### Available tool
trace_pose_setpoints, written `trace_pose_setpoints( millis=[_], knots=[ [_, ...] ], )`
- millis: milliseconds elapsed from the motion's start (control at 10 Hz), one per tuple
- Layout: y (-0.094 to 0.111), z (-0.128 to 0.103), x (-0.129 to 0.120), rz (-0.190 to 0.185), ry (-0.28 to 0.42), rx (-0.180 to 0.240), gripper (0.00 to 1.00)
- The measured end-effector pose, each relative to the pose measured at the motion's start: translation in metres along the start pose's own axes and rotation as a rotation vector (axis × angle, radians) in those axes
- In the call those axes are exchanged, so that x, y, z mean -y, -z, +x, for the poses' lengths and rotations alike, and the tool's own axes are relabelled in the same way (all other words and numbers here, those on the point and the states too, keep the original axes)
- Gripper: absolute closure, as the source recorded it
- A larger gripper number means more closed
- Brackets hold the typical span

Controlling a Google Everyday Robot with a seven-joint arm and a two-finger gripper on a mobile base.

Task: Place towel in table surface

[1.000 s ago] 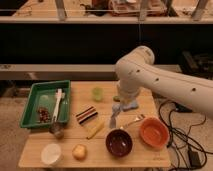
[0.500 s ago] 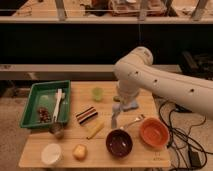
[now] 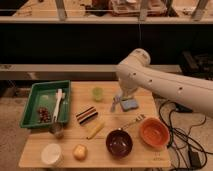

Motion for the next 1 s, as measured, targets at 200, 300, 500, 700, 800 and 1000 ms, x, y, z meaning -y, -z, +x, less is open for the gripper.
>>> trace_pose_setpoints(
  millis=[200,300,500,700,800,1000],
  knots=[
    [-0.026,0.010,0.011,0.085,-0.044,-0.040,1.00],
    [-0.042,0.008,0.011,0.109,-0.046,-0.063,1.00],
    [-0.069,-0.003,0.000,0.110,-0.045,-0.077,1.00],
    [-0.077,-0.009,-0.009,0.105,-0.041,-0.077,1.00],
    [-0.081,-0.014,-0.012,0.097,-0.032,-0.077,0.98],
    [-0.089,-0.020,-0.015,0.081,-0.012,-0.082,0.82]
  ],
)
